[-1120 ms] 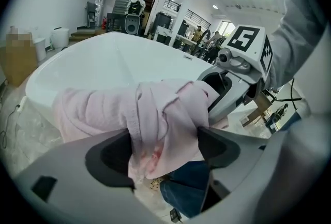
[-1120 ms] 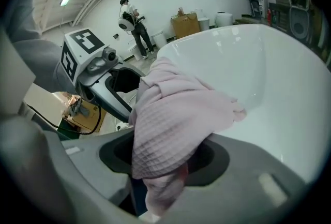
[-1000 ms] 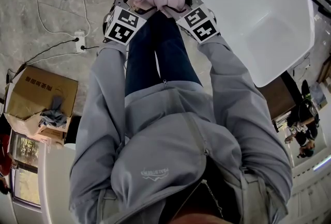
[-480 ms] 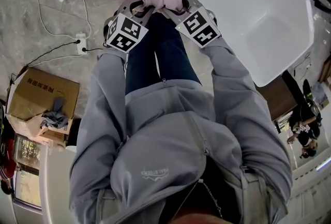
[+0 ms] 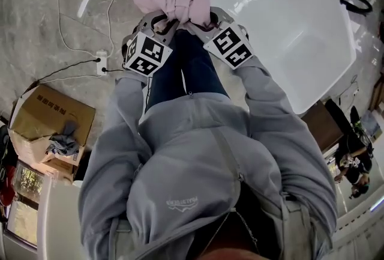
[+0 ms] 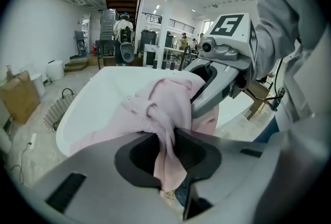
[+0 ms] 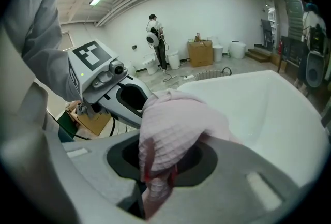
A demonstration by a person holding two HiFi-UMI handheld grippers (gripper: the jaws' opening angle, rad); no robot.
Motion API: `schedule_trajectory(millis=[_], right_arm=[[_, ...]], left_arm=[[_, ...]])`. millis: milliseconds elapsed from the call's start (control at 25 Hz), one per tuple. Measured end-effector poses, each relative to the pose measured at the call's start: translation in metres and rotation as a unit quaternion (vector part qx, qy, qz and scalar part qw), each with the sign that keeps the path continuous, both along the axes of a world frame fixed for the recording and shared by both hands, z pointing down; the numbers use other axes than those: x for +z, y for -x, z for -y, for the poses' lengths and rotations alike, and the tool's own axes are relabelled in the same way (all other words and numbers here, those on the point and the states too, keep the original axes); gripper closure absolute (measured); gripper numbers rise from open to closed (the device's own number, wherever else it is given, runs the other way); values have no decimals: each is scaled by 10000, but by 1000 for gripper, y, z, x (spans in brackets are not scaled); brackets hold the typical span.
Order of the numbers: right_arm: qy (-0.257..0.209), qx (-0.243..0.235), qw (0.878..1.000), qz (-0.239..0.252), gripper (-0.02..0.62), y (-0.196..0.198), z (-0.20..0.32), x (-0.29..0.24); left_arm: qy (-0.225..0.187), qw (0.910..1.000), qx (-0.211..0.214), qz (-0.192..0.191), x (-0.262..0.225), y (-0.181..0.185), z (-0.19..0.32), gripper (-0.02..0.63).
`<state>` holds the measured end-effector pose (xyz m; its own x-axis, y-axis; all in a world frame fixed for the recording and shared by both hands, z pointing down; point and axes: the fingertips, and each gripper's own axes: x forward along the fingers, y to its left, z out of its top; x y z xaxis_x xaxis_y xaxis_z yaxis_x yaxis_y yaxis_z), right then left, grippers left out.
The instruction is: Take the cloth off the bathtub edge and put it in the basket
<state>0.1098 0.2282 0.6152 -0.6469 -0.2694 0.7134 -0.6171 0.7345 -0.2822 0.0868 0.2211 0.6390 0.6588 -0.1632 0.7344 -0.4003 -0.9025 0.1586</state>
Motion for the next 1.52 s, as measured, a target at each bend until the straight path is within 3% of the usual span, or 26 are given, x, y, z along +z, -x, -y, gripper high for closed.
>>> schedule_trajectory(millis=[400,920,1120,1520], right_arm=[[-720,-476,9961,198,491,23,21,-101],[-1470,-1025,9824,533,491,51,34,-209],[-1666,-1326,9742,750,491,64,40,-236],[-1973,-2155,9509,1018,491,116,53,-262]], left_arm=[[-693,9962,-522,-90,-102,23,22,526],[-1508,9815,-1180,-33,-212,52,35,526],[-1746,9721,-1569,5,-239,65,40,526],[-2033,9441,-2596,63,-266,119,48,526]])
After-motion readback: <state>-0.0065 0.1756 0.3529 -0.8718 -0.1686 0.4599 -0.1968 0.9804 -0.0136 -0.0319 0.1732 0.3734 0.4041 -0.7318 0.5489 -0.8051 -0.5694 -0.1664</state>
